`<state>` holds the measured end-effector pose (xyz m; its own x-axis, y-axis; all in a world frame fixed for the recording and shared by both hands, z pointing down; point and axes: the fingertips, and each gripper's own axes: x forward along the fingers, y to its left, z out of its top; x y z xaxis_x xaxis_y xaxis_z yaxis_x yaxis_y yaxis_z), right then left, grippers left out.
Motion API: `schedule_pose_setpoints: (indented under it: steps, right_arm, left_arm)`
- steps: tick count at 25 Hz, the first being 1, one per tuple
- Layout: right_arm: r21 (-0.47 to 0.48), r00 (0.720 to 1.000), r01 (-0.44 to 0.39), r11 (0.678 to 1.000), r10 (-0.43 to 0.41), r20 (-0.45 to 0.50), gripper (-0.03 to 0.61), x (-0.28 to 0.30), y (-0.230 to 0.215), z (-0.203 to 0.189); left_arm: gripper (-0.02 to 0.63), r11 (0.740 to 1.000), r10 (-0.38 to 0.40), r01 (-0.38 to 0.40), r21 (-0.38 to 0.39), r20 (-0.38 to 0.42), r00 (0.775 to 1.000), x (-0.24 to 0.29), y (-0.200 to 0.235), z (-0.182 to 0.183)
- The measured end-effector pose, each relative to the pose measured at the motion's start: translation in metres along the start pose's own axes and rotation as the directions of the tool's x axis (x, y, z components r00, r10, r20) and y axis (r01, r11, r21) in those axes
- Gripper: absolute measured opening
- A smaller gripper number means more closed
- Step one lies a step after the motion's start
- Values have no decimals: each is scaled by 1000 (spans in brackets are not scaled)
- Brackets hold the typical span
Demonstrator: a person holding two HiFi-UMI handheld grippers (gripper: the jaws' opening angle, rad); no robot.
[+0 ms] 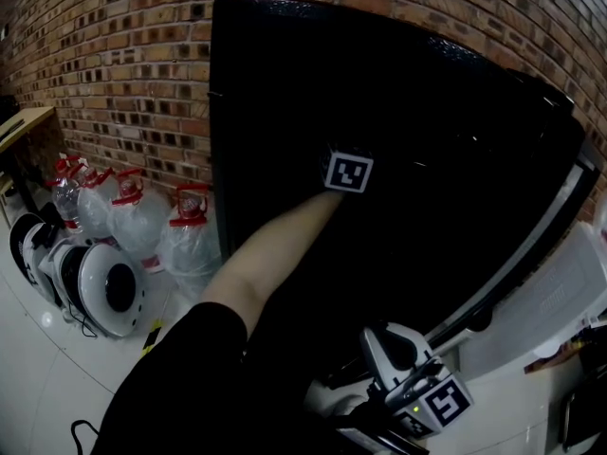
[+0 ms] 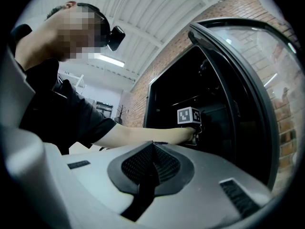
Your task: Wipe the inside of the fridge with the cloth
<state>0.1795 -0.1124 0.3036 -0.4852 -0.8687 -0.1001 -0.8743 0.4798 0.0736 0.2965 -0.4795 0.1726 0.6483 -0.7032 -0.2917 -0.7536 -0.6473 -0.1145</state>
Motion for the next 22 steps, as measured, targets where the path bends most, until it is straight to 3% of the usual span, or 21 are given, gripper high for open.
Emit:
schedule_pose_setpoints:
  steps: [8,14,22]
  right_arm:
    - [6,1000,-13,1000,13,4,5,-2,5,2]
    - [8,999,-32,999,32,8,6,-2,7,0]
    - [-1,999,-39,999,39,14,5,-1,8,-5]
  left_arm:
    - [132,1000,-8,8,10,-26,1000,-4,14,-1]
    - [132,996,82,-83,-33,-23,996,-10,50,4]
    - [132,987,158,-157,33,-21,987,-16,69,2]
